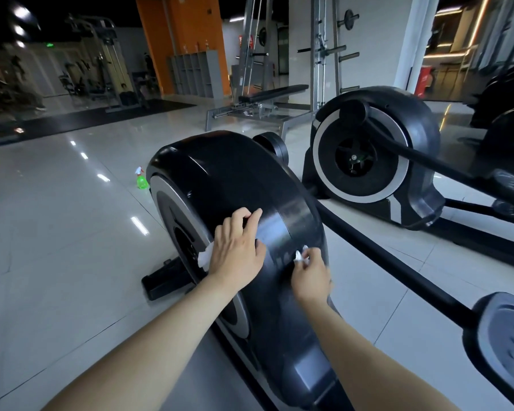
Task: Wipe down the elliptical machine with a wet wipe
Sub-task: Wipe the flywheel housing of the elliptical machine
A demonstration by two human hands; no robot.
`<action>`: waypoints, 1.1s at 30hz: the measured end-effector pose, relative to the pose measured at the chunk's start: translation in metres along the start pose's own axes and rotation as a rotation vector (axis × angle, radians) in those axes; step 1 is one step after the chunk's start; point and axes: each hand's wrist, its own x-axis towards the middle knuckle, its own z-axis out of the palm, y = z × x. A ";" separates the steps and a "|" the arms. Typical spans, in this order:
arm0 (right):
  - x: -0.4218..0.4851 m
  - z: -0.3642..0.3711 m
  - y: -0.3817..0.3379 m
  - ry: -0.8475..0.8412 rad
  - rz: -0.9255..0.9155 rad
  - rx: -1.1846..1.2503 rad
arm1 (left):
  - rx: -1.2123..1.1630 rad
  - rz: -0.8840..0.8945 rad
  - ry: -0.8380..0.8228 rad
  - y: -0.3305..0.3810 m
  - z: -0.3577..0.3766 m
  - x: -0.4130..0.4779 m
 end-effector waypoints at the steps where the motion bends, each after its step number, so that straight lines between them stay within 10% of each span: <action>1: -0.001 -0.002 0.010 -0.027 0.028 -0.006 | 0.022 0.043 -0.013 0.005 0.002 0.002; 12: 0.042 -0.005 -0.057 0.062 -0.167 0.132 | 0.157 0.094 -0.101 0.018 0.020 -0.003; 24: 0.031 -0.002 0.045 -0.014 0.276 0.125 | 0.197 0.073 -0.057 0.023 0.023 -0.001; 33: 0.066 -0.008 -0.024 0.085 -0.132 0.131 | 0.258 0.227 -0.120 0.042 0.038 -0.004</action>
